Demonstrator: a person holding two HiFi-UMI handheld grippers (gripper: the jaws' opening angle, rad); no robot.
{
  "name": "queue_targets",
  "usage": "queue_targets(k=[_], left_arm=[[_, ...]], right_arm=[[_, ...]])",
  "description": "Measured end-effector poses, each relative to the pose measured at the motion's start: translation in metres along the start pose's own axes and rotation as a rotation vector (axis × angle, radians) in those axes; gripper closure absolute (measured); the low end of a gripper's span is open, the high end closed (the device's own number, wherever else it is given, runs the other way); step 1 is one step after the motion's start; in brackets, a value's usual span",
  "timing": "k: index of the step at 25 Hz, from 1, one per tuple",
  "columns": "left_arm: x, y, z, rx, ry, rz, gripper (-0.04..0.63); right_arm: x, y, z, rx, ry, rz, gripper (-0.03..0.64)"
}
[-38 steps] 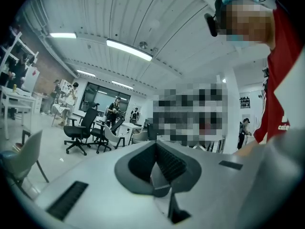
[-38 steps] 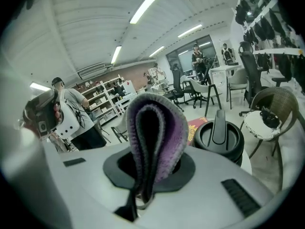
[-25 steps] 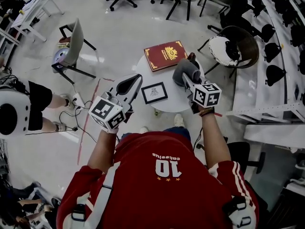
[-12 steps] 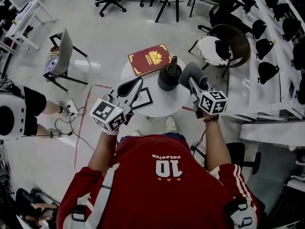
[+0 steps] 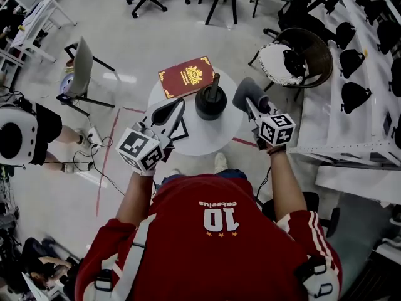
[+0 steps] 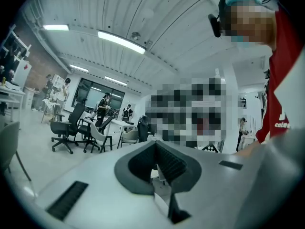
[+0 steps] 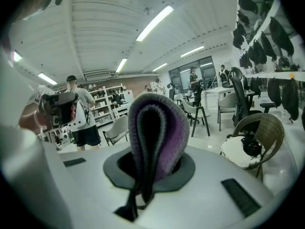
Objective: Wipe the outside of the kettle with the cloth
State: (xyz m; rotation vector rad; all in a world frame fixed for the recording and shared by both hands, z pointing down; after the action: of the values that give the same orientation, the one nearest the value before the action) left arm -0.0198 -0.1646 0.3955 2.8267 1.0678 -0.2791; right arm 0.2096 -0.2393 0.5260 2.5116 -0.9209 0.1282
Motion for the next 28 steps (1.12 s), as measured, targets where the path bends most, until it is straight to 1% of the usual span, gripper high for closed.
queue_targets(k=[7,12,15,17,19,23,26,28], left_arm=[[0.007,0.028,-0.015,-0.013,-0.013,0.075,0.589],[0.006,0.038,-0.022,-0.018,-0.017,0.146,0.589],[0.006,0.040,-0.027,-0.020,-0.022,0.190,0.589],[0.005,0.040,-0.031,-0.021,-0.027,0.219,0.589],[0.003,0.039,-0.033,-0.022,-0.031,0.246,0.589],[0.001,0.033,-0.035,-0.028,-0.033,0.302,0.589],[-0.001,0.031,-0.035,-0.031,-0.026,0.332,0.589],[0.001,0.032,-0.034,-0.038,-0.022,0.338,0.589]], right_arm=[[0.032,0.033,-0.021,-0.086,-0.206,0.081,0.574],[0.044,0.065,-0.049,-0.206,-0.322,0.147,0.574],[0.045,0.082,-0.059,-0.262,-0.391,0.206,0.574],[0.045,0.093,-0.063,-0.287,-0.418,0.251,0.574],[0.046,0.104,-0.068,-0.310,-0.422,0.282,0.574],[0.047,0.119,-0.081,-0.348,-0.405,0.323,0.574],[0.045,0.131,-0.087,-0.369,-0.433,0.345,0.574],[0.043,0.137,-0.089,-0.378,-0.455,0.356,0.574]])
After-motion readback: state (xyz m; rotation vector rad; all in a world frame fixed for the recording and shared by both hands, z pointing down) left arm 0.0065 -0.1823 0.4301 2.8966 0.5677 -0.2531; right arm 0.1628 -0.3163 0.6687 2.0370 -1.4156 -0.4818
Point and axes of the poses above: the fingertips, and each gripper's own axes: y forward along the fingers, x to its right, z out of its top, the point moved 2 cm from there along -y, backward along the fingers, and after that the axes turned 1 degree about z, right-handed, at the moved point
